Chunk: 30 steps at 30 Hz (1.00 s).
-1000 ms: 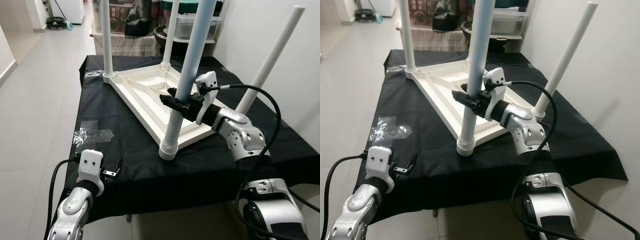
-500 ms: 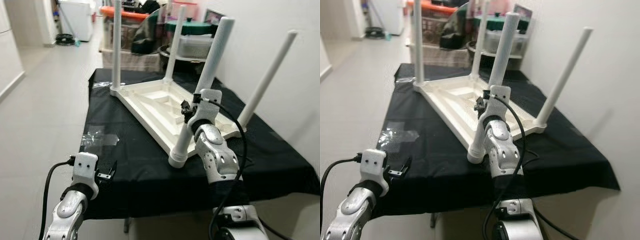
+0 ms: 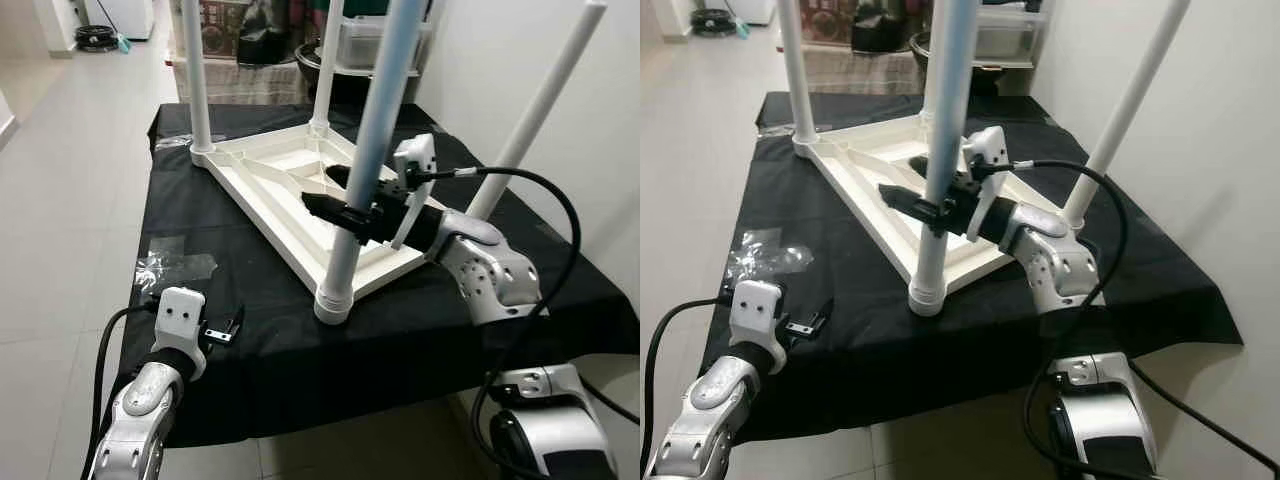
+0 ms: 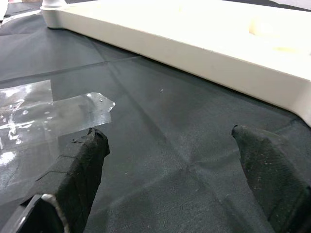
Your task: Building children table
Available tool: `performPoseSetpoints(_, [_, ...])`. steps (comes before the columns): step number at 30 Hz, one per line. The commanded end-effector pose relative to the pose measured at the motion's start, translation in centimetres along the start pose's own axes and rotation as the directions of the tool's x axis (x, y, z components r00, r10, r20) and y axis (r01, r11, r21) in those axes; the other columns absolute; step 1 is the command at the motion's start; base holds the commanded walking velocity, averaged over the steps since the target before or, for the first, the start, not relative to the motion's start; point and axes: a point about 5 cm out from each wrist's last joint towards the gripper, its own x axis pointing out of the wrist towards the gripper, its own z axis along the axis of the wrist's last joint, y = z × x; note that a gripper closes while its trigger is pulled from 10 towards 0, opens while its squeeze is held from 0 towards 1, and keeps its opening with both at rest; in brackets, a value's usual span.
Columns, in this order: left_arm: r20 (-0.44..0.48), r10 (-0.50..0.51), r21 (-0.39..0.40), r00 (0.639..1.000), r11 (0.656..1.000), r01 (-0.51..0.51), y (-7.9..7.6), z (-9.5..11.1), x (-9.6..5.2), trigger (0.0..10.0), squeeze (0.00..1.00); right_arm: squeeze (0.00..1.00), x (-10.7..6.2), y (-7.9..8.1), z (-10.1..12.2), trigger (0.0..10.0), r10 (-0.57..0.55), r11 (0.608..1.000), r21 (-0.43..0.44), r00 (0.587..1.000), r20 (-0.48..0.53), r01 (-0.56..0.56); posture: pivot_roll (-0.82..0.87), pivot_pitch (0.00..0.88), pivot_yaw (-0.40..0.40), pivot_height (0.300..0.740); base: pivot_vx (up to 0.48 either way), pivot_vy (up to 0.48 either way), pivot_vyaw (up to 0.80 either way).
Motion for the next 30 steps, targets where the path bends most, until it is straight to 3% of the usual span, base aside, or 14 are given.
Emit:
performPoseSetpoints(1, [-0.014, 0.000, -0.007, 1.000, 1.000, 0.000, -0.2, -0.5, -0.1, 10.0, 0.00, 0.00, 0.6, 0.8, -1.8, 0.0, 0.050, 0.999, 0.012, 0.997, -0.057, -0.049, 0.05, 0.000, -0.141, 0.740, 0.000, 0.000, 0.00])
performPoseSetpoints(5, [-0.014, 0.002, -0.005, 1.000, 1.000, -0.003, -0.1, -0.5, -0.2, 10.0, 0.00, 0.00, 0.9, 1.7, -3.9, 0.0, 0.016, 0.999, 0.035, 0.992, -0.124, -0.011, 0.05, 0.000, -0.143, 0.740, 0.000, 0.000, 0.00])
performPoseSetpoints(6, [-0.017, 0.004, -0.003, 1.000, 1.000, -0.004, 0.0, -0.5, -0.4, 10.0, 0.00, 0.00, 1.1, 1.1, -5.6, 0.0, -0.168, 0.985, -0.002, 0.960, -0.226, 0.172, 0.05, 0.000, -0.144, 0.740, 0.000, 0.000, 0.00])
performPoseSetpoints(7, [-0.017, 0.004, -0.003, 1.000, 1.000, -0.004, 0.0, -0.5, -0.4, 10.0, 0.00, 0.00, 1.1, 1.1, -5.6, 0.0, -0.168, 0.985, -0.002, 0.960, -0.226, 0.172, 0.05, 0.000, -0.144, 0.740, 0.000, 0.000, 0.00])
performPoseSetpoints(9, [-0.022, 0.008, -0.005, 1.000, 1.000, -0.008, 0.1, -0.7, -0.6, 10.0, 0.00, 0.00, 0.2, -1.5, -7.7, 0.0, -0.651, 0.759, -0.265, 0.687, -0.324, 0.595, 0.04, 0.000, -0.141, 0.740, 0.000, 0.000, 0.00])
performPoseSetpoints(10, [-0.022, 0.008, -0.005, 1.000, 1.000, -0.008, 0.1, -0.7, -0.6, 10.0, 0.00, 0.00, 0.2, -1.5, -7.7, 0.0, -0.651, 0.759, -0.265, 0.687, -0.324, 0.595, 0.04, 0.000, -0.141, 0.740, 0.000, 0.000, 0.00])
performPoseSetpoints(11, [-0.025, 0.008, -0.005, 1.000, 1.000, -0.008, 0.1, -0.8, -0.6, 10.0, 0.00, 0.00, -0.7, -1.8, -8.5, 0.0, -0.758, 0.648, -0.278, 0.563, -0.330, 0.709, 0.04, 0.000, -0.137, 0.740, 0.000, 0.000, 0.00])
performPoseSetpoints(12, [-0.026, 0.003, -0.005, 1.000, 1.000, -0.003, -0.1, -0.8, -0.6, 10.0, 0.00, 0.00, -1.0, -1.1, -9.3, 4.5, -0.785, 0.603, -0.237, 0.513, -0.348, 0.762, 0.04, 0.000, -0.137, 0.740, 0.000, 0.000, 0.00])
performPoseSetpoints(13, [-0.026, -0.001, -0.006, 1.000, 1.000, 0.000, -0.3, -0.8, -0.5, 10.0, 0.00, 0.00, -0.9, -0.1, -9.7, 10.0, -0.770, 0.608, -0.177, 0.519, -0.373, 0.774, 0.04, 0.000, -0.137, 0.740, 0.000, 0.000, 0.00])
performPoseSetpoints(21, [-0.024, -0.005, -0.008, 1.000, 1.000, 0.005, -0.3, -0.7, -0.3, 10.0, 0.00, 0.00, 0.1, 1.8, -9.2, 10.0, -0.685, 0.704, -0.093, 0.639, -0.350, 0.704, 0.03, 0.000, -0.129, 0.740, 0.000, 0.000, 0.00])
performPoseSetpoints(22, [-0.023, -0.004, -0.008, 1.000, 1.000, 0.004, -0.3, -0.7, -0.2, 10.0, 0.00, 1.00, 0.2, 1.6, -8.3, 10.0, -0.642, 0.741, -0.008, 0.705, -0.301, 0.672, 0.03, 0.000, -0.132, 0.740, 0.000, 0.000, 0.00])
performPoseSetpoints(25, [-0.022, -0.004, -0.009, 1.000, 1.000, 0.003, -0.3, -0.6, -0.2, 10.0, 0.00, 1.00, 0.7, 1.4, -7.1, 10.0, -0.548, 0.812, 0.062, 0.795, -0.259, 0.580, 0.03, 0.000, -0.132, 0.740, 0.000, 0.000, 0.00])
performPoseSetpoints(26, [-0.021, -0.001, -0.011, 1.000, 1.000, 0.001, -0.3, -0.7, -0.2, 10.0, 0.00, 0.65, 1.1, 0.9, -5.8, 10.0, -0.444, 0.880, 0.070, 0.867, -0.226, 0.469, 0.03, 0.000, -0.139, 0.740, 0.000, 0.000, 0.00])
performPoseSetpoints(30, [-0.021, 0.000, -0.012, 1.000, 1.000, -0.001, -0.3, -0.7, -0.2, 10.0, 0.00, 0.65, 1.3, 0.6, -4.9, 10.0, -0.376, 0.915, 0.065, 0.901, -0.215, 0.398, 0.03, 0.000, -0.139, 0.740, 0.000, 0.000, 0.00])
